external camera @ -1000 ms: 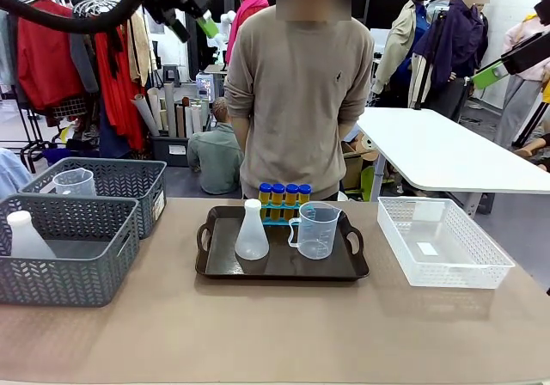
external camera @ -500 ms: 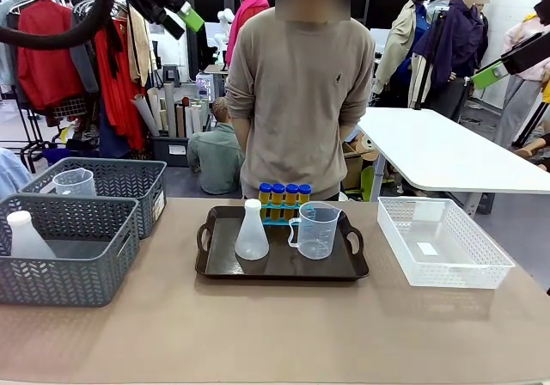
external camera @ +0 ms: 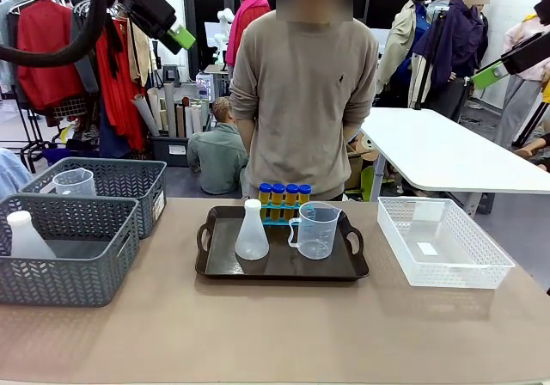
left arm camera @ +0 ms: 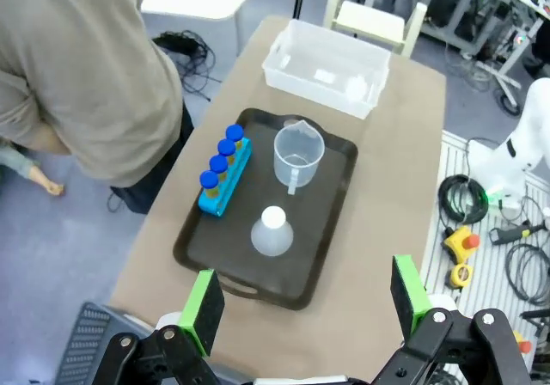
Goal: Prepare the laboratory tools.
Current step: Pick up one Small flask and place it on the Handle tray.
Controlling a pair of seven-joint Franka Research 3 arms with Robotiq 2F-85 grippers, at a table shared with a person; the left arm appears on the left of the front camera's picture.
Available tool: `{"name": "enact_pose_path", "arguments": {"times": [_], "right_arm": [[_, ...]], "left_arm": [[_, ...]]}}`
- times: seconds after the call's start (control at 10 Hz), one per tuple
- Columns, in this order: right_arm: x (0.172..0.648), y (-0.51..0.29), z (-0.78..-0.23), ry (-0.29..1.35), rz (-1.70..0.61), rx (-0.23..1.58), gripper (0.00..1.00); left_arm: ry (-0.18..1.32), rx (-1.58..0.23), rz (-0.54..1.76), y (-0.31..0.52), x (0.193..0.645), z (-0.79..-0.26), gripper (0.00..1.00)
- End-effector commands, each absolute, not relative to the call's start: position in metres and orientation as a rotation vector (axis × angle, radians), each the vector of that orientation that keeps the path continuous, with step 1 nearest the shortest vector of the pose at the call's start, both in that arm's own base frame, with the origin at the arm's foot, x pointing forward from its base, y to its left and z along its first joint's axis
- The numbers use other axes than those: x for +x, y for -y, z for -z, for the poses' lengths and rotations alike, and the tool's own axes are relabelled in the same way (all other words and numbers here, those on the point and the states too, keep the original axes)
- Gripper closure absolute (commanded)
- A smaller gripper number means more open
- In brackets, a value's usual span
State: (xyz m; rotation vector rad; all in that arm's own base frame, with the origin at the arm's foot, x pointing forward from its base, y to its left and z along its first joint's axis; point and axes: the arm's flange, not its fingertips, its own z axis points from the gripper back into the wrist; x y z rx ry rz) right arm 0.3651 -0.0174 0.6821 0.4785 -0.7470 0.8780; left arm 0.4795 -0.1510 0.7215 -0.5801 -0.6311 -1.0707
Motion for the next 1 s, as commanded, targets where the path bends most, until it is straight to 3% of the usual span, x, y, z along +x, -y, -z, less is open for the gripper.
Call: {"name": "enact_pose_path", "arguments": {"times": [0.0, 0.1, 0.9], "right_arm": [[0.3657, 0.0166, -0.6833, 0.77, -0.892, 0.501, 0.0], [0.3657, 0.0166, -0.6833, 0.77, -0.892, 0.501, 0.0], [0.3657, 0.0166, -0.6833, 0.77, -0.892, 0.501, 0.0]], "left_arm": [[0.654, -0.57, 1.105, 0.1452, 0.4709, -0.7152, 0.0], [0.602, -0.54, 1.099, 0.1483, 0.4713, -0.7133, 0.0], [0.636, -0.575, 1.089, 0.1507, 0.4785, -0.7201, 0.0]]}}
